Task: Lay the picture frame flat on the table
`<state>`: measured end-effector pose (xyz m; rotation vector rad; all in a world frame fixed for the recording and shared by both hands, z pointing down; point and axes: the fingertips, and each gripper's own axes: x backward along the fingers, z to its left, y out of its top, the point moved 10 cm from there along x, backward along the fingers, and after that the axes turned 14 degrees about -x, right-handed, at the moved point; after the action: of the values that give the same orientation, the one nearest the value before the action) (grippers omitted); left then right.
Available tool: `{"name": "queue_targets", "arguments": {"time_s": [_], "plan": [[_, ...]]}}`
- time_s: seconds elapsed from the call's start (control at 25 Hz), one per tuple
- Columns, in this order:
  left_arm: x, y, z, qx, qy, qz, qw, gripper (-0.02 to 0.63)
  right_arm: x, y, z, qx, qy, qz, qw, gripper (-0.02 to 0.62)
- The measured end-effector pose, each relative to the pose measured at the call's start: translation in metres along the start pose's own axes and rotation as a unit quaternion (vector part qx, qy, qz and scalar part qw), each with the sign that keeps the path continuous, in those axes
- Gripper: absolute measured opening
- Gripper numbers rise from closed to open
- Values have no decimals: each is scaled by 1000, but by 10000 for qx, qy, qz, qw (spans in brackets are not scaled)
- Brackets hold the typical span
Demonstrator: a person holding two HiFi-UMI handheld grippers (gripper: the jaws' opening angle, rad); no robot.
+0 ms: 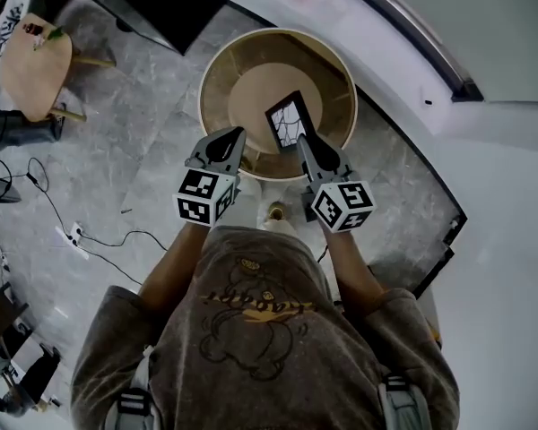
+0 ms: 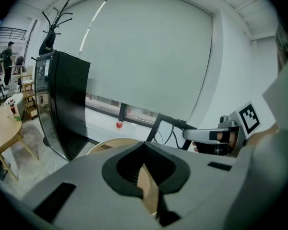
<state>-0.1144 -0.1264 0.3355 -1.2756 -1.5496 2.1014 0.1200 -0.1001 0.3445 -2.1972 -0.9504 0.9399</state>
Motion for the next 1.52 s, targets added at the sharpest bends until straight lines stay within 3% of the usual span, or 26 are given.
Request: {"name": "queue_targets", "arguments": {"time_s": [0.52, 1.52], "plan": [[-49, -37, 16, 221, -62, 227, 9995, 18, -40, -21, -41, -118, -162, 210, 9996, 83], [-143, -141, 54, 464, -353, 678, 9960, 17, -127, -103, -124, -534, -406, 404, 9969, 83]]}}
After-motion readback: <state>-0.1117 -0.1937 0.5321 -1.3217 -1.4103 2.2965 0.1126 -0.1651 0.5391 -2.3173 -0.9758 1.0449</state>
